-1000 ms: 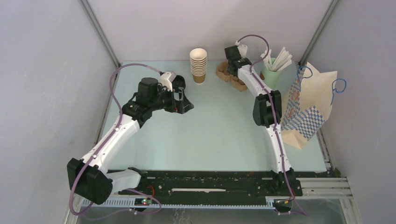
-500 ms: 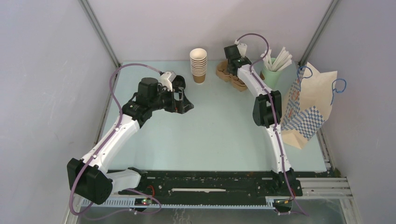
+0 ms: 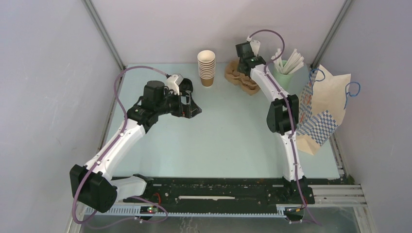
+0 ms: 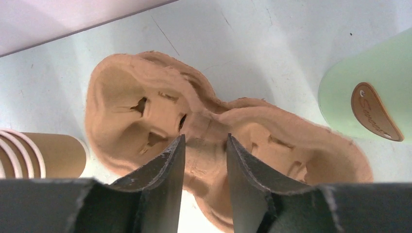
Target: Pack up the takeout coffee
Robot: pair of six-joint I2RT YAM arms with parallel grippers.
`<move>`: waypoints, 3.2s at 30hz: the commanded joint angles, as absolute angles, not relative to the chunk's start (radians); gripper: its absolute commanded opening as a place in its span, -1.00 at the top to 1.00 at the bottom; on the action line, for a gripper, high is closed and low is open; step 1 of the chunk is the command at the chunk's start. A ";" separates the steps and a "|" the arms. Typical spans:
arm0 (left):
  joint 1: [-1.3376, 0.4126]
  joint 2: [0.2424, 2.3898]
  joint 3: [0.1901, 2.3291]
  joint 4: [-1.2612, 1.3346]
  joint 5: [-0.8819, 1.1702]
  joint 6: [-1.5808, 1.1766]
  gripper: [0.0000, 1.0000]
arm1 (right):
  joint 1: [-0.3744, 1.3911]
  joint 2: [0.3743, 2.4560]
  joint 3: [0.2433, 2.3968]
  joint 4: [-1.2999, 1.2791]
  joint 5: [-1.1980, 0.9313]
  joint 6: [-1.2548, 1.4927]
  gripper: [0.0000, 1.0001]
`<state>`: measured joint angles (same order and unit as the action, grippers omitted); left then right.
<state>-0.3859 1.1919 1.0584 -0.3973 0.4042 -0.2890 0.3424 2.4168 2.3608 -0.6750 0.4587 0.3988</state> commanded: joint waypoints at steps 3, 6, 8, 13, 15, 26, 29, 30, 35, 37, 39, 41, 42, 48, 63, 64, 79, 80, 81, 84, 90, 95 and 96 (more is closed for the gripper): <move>-0.385 1.188 1.037 -0.364 0.427 -0.301 -1.00 | 0.336 2.314 2.304 -0.679 0.399 0.396 0.17; -0.385 1.187 1.037 -0.363 0.429 -0.302 -1.00 | 0.316 2.289 2.251 -0.658 0.344 0.367 0.19; -0.386 1.188 1.036 -0.361 0.432 -0.304 -1.00 | 0.303 2.281 2.226 -0.651 0.332 0.352 0.19; -0.385 1.193 1.035 -0.357 0.440 -0.308 -1.00 | 0.286 2.283 2.206 -0.616 0.265 0.331 -0.07; -0.385 1.195 1.038 -0.358 0.440 -0.307 -1.00 | 0.290 2.312 2.219 -0.608 0.266 0.331 -0.33; -0.385 1.199 1.038 -0.357 0.437 -0.305 -1.00 | 0.314 2.468 2.390 -0.650 0.387 0.366 -0.72; -0.385 1.200 1.037 -0.357 0.439 -0.305 -0.99 | 0.320 2.489 2.411 -0.642 0.417 0.349 -0.70; -0.386 1.200 1.037 -0.358 0.439 -0.305 -1.00 | 0.322 2.498 2.419 -0.644 0.419 0.346 -0.68; -0.385 1.201 1.037 -0.357 0.445 -0.307 -0.99 | 0.332 2.523 2.444 -0.644 0.429 0.338 -0.56; -0.385 1.201 1.037 -0.358 0.445 -0.307 -1.00 | 0.338 2.530 2.453 -0.642 0.438 0.331 -0.53; -0.385 1.201 1.037 -0.357 0.446 -0.307 -1.00 | 0.343 2.537 2.459 -0.644 0.445 0.327 -0.49; -0.385 1.201 1.037 -0.357 0.446 -0.307 -1.00 | 0.342 2.539 2.460 -0.645 0.446 0.328 -0.43; -0.385 1.201 1.037 -0.357 0.448 -0.307 -1.00 | 0.343 2.541 2.461 -0.647 0.446 0.328 -0.41; -0.385 1.201 1.038 -0.358 0.449 -0.307 -1.00 | 0.343 2.548 2.464 -0.655 0.455 0.320 -0.22; -0.385 1.203 1.037 -0.357 0.449 -0.307 -1.00 | 0.336 2.537 2.477 -0.657 0.450 0.308 0.14; -0.385 1.201 1.037 -0.358 0.449 -0.307 -1.00 | 0.337 2.534 2.479 -0.659 0.449 0.307 0.17; -0.385 1.203 1.037 -0.357 0.450 -0.307 -1.00 | 0.319 2.413 2.417 -0.657 0.394 0.331 0.73; -0.385 1.203 1.037 -0.357 0.450 -0.307 -1.00 | 0.316 2.406 2.412 -0.656 0.386 0.331 0.78; -0.385 1.203 1.037 -0.357 0.449 -0.307 -1.00 | 0.314 2.401 2.411 -0.660 0.381 0.333 0.81; -0.385 1.203 1.036 -0.357 0.451 -0.308 -1.00 | 0.309 2.383 2.406 -0.668 0.378 0.334 0.88; -0.385 1.202 1.036 -0.356 0.452 -0.308 -1.00 | 0.301 2.365 2.398 -0.675 0.361 0.333 1.00; -0.386 1.203 1.036 -0.355 0.450 -0.308 -1.00 | 0.296 2.356 2.396 -0.693 0.331 0.327 1.00; -0.385 1.204 1.036 -0.356 0.451 -0.308 -1.00 | 0.295 2.353 2.395 -0.698 0.327 0.322 1.00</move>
<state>-0.3859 1.2045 1.0584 -0.3828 0.4278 -0.2985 0.3012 2.4237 2.3962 -0.6800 0.3504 0.3229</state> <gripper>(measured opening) 0.996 0.475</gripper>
